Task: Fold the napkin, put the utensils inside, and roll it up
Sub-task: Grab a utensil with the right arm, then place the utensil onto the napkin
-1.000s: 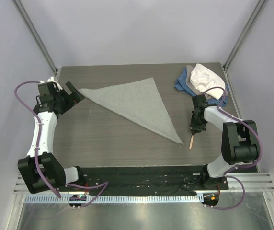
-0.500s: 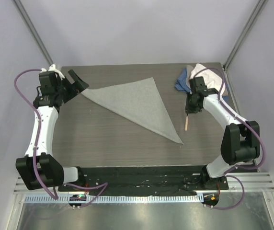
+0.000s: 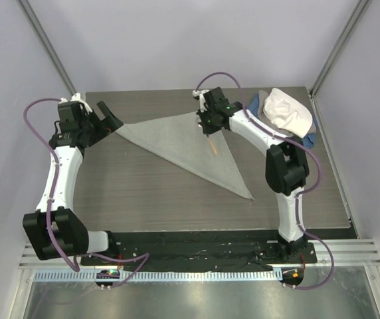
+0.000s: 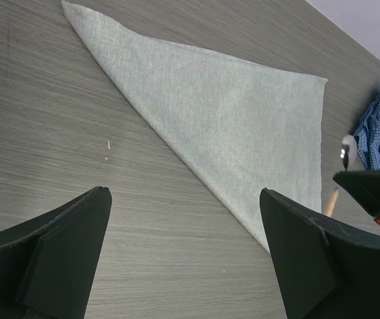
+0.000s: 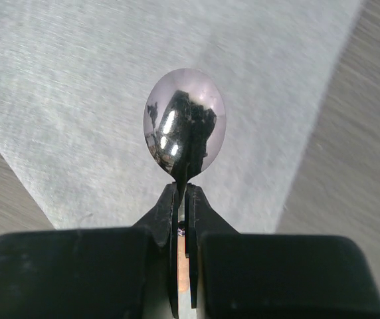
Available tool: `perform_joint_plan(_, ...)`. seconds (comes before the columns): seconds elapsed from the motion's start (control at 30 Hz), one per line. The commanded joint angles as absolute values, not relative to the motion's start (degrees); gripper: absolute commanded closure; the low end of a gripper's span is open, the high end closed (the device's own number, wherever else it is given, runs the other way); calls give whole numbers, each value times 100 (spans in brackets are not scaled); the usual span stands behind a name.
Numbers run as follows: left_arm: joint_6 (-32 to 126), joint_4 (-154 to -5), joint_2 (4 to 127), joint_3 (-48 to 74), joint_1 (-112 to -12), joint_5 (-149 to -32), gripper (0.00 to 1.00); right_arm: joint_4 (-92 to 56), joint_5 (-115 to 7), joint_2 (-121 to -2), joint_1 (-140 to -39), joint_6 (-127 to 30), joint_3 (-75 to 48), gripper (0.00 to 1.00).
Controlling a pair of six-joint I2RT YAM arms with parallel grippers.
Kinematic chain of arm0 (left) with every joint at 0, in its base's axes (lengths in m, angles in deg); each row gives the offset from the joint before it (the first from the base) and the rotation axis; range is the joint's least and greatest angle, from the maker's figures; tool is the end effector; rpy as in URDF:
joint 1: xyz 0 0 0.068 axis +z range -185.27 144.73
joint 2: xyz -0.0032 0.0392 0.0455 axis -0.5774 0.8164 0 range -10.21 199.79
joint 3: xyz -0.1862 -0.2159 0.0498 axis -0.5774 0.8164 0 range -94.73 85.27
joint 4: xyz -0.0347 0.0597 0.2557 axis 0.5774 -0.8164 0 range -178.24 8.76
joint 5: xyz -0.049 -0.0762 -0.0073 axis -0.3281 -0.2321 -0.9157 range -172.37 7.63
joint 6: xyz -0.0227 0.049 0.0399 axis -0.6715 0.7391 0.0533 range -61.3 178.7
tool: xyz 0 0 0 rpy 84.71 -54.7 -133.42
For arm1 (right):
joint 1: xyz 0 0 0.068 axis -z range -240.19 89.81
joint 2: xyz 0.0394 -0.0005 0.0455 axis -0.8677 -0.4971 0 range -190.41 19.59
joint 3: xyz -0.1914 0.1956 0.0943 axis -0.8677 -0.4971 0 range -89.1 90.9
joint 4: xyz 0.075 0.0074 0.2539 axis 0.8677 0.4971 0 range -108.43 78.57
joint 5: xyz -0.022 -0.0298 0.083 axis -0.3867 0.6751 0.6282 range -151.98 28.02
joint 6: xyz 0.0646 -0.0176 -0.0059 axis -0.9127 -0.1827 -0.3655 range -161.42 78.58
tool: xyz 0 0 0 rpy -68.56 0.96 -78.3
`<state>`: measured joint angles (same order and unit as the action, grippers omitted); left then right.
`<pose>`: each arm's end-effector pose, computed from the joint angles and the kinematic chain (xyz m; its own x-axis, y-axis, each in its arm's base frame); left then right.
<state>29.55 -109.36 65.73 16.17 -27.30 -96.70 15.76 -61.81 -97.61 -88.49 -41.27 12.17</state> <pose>0.3078 0.0297 0.3440 -0.5280 -0.5504 -0.6468 -0.2183 0.8240 -0.5229 0.4278 0.2304 0.2551 -0.6744 -0.3660 -0.6412 -0.4775 0.8786 0.0006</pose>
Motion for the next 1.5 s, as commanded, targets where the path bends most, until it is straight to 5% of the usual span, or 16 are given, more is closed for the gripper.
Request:
perform_joint_plan(0.0,3057,-10823,6626,1671,-2718,-9767,0,1180,-5584,-10221,-9104,-3352,2065,99)
perform_joint_plan(0.47,2987,-10788,6775,1777,-2657,-9916,0,1900,-4660,-11698,-9878,-2612,3622,99)
perform_joint_plan(1.47,2881,-10700,6705,1856,-2613,-10118,0,2358,-4774,-12200,-10089,-2235,3772,95)
